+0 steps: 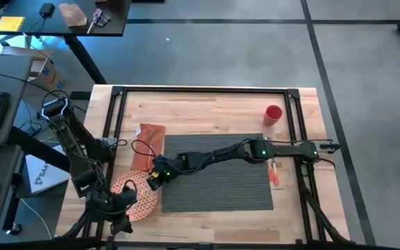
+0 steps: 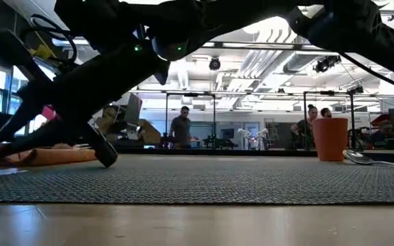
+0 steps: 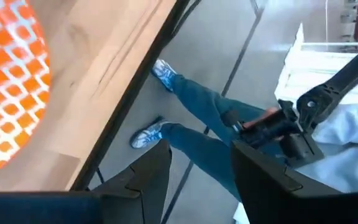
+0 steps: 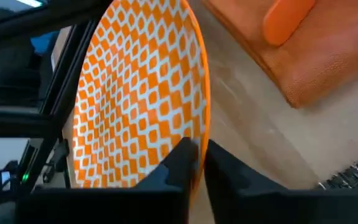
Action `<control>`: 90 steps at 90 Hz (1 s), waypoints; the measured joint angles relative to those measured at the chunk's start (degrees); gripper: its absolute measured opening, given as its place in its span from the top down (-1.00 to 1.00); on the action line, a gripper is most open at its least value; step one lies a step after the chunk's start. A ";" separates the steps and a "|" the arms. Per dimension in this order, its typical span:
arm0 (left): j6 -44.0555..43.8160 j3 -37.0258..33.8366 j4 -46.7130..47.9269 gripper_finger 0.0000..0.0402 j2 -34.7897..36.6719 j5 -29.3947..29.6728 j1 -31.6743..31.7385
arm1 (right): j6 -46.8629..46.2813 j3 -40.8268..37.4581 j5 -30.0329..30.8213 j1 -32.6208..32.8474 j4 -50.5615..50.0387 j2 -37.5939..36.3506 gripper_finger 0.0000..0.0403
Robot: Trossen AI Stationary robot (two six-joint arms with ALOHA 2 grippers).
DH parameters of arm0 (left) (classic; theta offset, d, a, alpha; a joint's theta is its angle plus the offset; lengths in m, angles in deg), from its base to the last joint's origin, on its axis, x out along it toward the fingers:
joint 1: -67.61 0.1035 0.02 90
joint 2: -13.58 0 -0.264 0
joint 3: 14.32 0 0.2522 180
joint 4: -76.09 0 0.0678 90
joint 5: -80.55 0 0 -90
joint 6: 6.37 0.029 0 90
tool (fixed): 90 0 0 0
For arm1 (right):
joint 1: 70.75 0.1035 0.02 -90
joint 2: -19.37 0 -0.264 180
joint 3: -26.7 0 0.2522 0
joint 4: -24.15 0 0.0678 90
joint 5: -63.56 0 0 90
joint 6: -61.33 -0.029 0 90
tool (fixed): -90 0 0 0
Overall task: Set table place
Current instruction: Put the orange plate on the table mat
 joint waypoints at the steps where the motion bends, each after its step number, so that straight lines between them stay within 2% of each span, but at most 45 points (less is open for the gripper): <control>1: 0.01 0.00 0.03 0.25 0.01 0.08 0.00 | -0.32 -0.01 -0.38 -0.03 0.00 0.00 0.95; 28: 0.06 0.00 0.55 0.25 1.42 2.50 -0.04 | -1.56 -0.66 -10.33 -3.16 -0.92 -3.28 1.00; 38: 0.08 0.04 0.03 0.25 1.96 5.39 -0.18 | 0.97 -0.66 -14.38 -4.89 -2.21 -6.59 1.00; 50: 1.00 0.02 -1.17 0.25 2.49 7.36 -0.43 | 5.66 -0.57 -17.02 -6.44 -8.35 -11.75 1.00; 61: 3.37 0.04 -3.27 0.25 2.63 9.65 -1.31 | 12.08 -0.57 -18.69 -7.31 -20.05 -16.44 1.00; 74: 7.03 0.04 -6.53 0.25 2.88 13.20 -2.15 | 20.35 -0.40 -19.34 -8.56 -39.91 -22.00 1.00; 90: 9.75 0.04 -7.70 0.25 2.97 15.43 -3.06 | 31.48 -0.54 -12.71 -9.75 -64.18 -24.06 1.00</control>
